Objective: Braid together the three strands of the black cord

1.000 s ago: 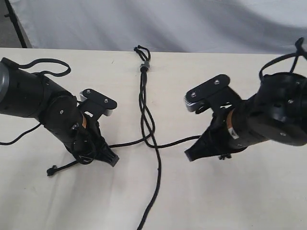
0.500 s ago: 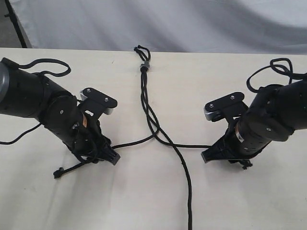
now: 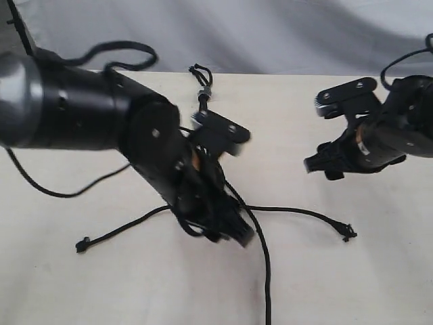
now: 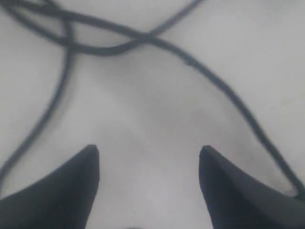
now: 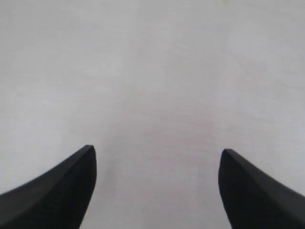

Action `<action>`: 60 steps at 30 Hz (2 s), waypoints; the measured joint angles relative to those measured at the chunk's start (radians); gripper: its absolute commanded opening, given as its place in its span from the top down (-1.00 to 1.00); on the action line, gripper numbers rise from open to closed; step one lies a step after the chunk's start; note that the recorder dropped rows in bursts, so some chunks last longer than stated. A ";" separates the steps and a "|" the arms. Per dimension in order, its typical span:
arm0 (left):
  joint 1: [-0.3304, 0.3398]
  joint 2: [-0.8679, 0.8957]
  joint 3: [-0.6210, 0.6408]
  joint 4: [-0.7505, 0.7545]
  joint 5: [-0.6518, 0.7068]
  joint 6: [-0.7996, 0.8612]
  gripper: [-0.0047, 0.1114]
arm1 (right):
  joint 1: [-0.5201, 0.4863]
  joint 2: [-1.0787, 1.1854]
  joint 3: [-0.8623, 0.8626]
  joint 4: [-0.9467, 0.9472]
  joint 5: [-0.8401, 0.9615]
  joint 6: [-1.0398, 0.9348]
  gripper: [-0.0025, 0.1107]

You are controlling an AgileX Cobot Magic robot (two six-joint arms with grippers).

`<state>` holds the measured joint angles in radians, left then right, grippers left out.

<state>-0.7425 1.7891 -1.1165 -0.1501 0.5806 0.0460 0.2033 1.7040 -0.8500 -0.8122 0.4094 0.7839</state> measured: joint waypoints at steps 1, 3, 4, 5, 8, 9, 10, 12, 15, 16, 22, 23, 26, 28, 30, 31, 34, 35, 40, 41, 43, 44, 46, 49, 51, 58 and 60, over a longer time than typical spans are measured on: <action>-0.039 0.016 -0.016 -0.002 -0.008 0.000 -0.08 | -0.029 -0.001 0.000 -0.002 -0.005 0.012 -0.25; -0.099 0.068 -0.055 -0.008 -0.012 -0.009 -0.08 | -0.075 -0.001 0.002 0.002 -0.027 0.028 -0.25; -0.116 0.096 -0.073 -0.008 -0.010 -0.019 -0.08 | -0.092 -0.002 0.007 0.004 -0.042 0.032 -0.25; -0.129 0.120 -0.093 -0.008 -0.005 -0.027 -0.08 | -0.101 -0.002 0.009 0.007 -0.054 0.032 -0.25; -0.152 0.199 -0.171 -0.009 0.023 -0.046 -0.08 | -0.105 -0.002 0.015 0.010 -0.092 0.032 -0.25; -0.158 0.229 -0.195 -0.009 0.032 -0.046 -0.08 | -0.103 -0.002 0.015 0.010 -0.099 0.032 -0.25; -0.162 0.248 -0.216 -0.009 0.040 -0.046 -0.08 | -0.101 -0.002 0.015 0.010 -0.102 0.032 -0.25; -0.167 0.288 -0.242 -0.009 0.050 -0.046 -0.08 | -0.094 -0.002 0.015 0.010 -0.108 0.032 -0.25; -0.172 0.312 -0.266 0.011 0.063 -0.053 -0.06 | -0.090 -0.002 0.015 0.010 -0.112 0.032 -0.25; -0.172 0.315 -0.268 0.025 0.066 -0.059 -0.01 | -0.090 -0.002 0.015 0.010 -0.112 0.032 -0.25; -0.173 0.318 -0.274 0.111 0.112 -0.085 0.90 | -0.090 -0.002 0.015 0.010 -0.130 0.032 -0.25; -0.173 0.318 -0.274 0.119 0.120 -0.087 0.90 | -0.090 -0.002 0.015 0.010 -0.132 0.032 -0.25; -0.173 0.318 -0.275 0.135 0.132 -0.083 0.91 | -0.090 -0.002 0.015 0.010 -0.134 0.032 -0.25; -0.173 0.308 -0.275 0.178 0.162 -0.080 0.91 | -0.090 -0.002 0.015 0.010 -0.134 0.032 -0.25; -0.173 0.292 -0.275 0.263 0.232 -0.084 0.91 | -0.090 -0.002 0.015 0.010 -0.134 0.032 -0.25; -0.166 0.279 -0.275 0.324 0.271 -0.087 0.91 | -0.090 -0.002 0.015 0.010 -0.134 0.032 -0.25; -0.124 0.228 -0.275 0.513 0.345 -0.087 0.91 | -0.090 -0.002 0.015 0.010 -0.138 0.032 -0.25; -0.108 0.212 -0.275 0.557 0.352 -0.076 0.91 | -0.090 -0.002 0.015 0.010 -0.140 0.032 -0.25; 0.013 0.194 -0.208 0.675 0.245 0.041 0.91 | -0.090 -0.002 0.015 0.010 -0.143 0.032 -0.25; 0.040 0.194 -0.183 0.683 0.202 0.060 0.91 | -0.090 -0.002 0.015 0.010 -0.143 0.032 -0.25; 0.092 0.196 -0.132 0.688 0.103 0.087 0.91 | -0.090 -0.002 0.015 0.010 -0.143 0.032 -0.25; 0.111 0.196 -0.112 0.690 0.062 0.093 0.91 | -0.090 -0.002 0.015 0.010 -0.143 0.032 -0.25; 0.154 0.197 -0.065 0.692 -0.027 0.102 0.91 | -0.090 -0.002 0.015 0.010 -0.146 0.032 -0.25; 0.188 0.197 -0.013 0.692 -0.082 0.105 0.91 | -0.090 -0.002 0.015 0.010 -0.154 0.032 -0.25; 0.195 0.197 0.014 0.694 -0.085 0.105 0.91 | -0.090 -0.002 0.015 0.010 -0.165 0.032 -0.25; 0.186 0.170 0.053 0.488 -0.039 0.146 0.91 | -0.090 -0.002 0.028 0.010 -0.205 0.032 -0.25; 0.159 0.163 0.054 0.384 0.018 0.201 0.91 | -0.090 -0.002 0.032 0.010 -0.218 0.032 -0.25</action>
<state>-0.5839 1.9521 -1.0622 0.2339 0.5985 0.2473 0.1129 1.7017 -0.8176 -0.8018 0.1910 0.8155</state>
